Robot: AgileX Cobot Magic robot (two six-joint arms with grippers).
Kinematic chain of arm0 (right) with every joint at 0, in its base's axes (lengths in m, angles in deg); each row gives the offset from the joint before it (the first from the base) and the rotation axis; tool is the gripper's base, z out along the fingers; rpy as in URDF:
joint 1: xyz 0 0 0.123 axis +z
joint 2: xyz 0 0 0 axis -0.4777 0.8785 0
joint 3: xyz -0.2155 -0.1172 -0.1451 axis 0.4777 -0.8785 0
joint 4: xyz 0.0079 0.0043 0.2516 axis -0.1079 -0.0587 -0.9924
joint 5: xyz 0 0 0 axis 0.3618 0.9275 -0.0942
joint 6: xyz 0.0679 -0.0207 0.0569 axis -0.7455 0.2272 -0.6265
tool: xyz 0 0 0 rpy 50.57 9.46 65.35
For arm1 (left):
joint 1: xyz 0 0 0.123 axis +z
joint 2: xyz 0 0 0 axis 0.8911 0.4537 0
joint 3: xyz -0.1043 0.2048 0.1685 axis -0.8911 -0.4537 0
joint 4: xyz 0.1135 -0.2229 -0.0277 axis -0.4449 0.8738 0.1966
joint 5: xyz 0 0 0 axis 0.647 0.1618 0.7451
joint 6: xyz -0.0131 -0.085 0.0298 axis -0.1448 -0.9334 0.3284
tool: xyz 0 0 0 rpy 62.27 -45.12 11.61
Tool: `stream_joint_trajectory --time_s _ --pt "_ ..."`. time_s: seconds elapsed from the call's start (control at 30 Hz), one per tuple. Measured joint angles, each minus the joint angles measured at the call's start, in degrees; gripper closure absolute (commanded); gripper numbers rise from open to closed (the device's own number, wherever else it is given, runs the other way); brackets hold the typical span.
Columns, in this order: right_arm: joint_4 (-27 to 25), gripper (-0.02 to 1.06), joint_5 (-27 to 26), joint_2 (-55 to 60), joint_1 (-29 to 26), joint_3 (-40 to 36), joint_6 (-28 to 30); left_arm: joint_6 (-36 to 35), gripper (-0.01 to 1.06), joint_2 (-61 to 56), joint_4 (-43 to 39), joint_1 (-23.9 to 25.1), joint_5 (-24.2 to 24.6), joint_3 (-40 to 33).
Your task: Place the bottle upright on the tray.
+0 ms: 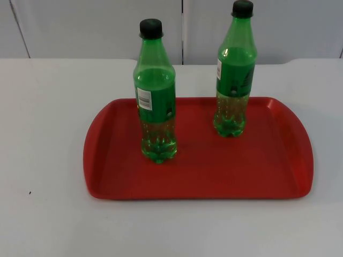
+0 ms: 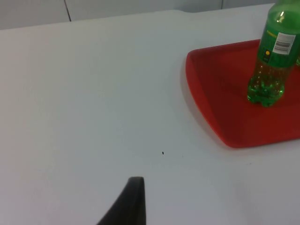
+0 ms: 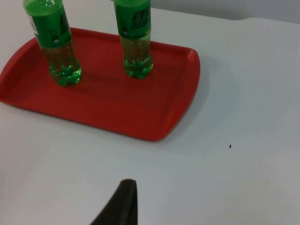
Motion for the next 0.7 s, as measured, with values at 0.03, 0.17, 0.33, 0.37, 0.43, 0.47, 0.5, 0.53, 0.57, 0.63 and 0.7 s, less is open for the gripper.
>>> stream_joint_trajectory --time_s 0.03,0.17,0.33,0.37,0.43,0.47,0.5,0.53,0.57,0.63,0.7 --pt "0.0 -0.01 0.0 0.0 0.0 0.0 0.0 0.0 0.00 0.0 0.0 0.0 0.0 0.0" --pt "0.2 -0.01 0.0 0.0 0.0 0.0 0.0 0.0 0.00 0.0 0.0 0.0 0.0 0.0" --pt "0.5 -0.01 0.0 0.0 0.0 0.0 -0.4 -0.1 0.00 0.0 0.0 0.0 0.0 0.0" --pt "0.5 -0.01 0.0 0.0 0.0 0.0 -0.4 -0.1 0.00 0.0 0.0 0.0 0.0 0.0" --pt "0.5 -0.01 0.0 0.0 0.0 0.0 -0.4 -0.1 0.00 0.0 0.0 0.0 0.0 0.0" --pt "0.5 -0.01 0.0 0.0 0.0 0.0 -0.4 -0.1 0.00 0.0 0.0 0.0 0.0 0.0" --pt "0.5 -0.01 0.0 0.0 0.0 0.0 -0.4 -0.1 0.00 0.0 0.0 0.0 0.0 0.0" --pt "0.5 -0.01 0.0 0.0 0.0 0.0 -0.4 -0.1 0.00 0.0 0.0 0.0 0.0 0.0" --pt "0.5 -0.01 0.0 0.0 0.0 0.0 -0.4 -0.1 0.00 0.0 0.0 0.0 0.0 0.0" --pt "0.5 -0.01 0.0 0.0 0.0 0.0 -0.4 -0.1 0.00 0.0 0.0 0.0 0.0 0.0" --pt "0.5 -0.01 0.0 0.0 0.0 0.0 -0.4 -0.1 0.00 0.0 0.0 0.0 0.0 0.0"
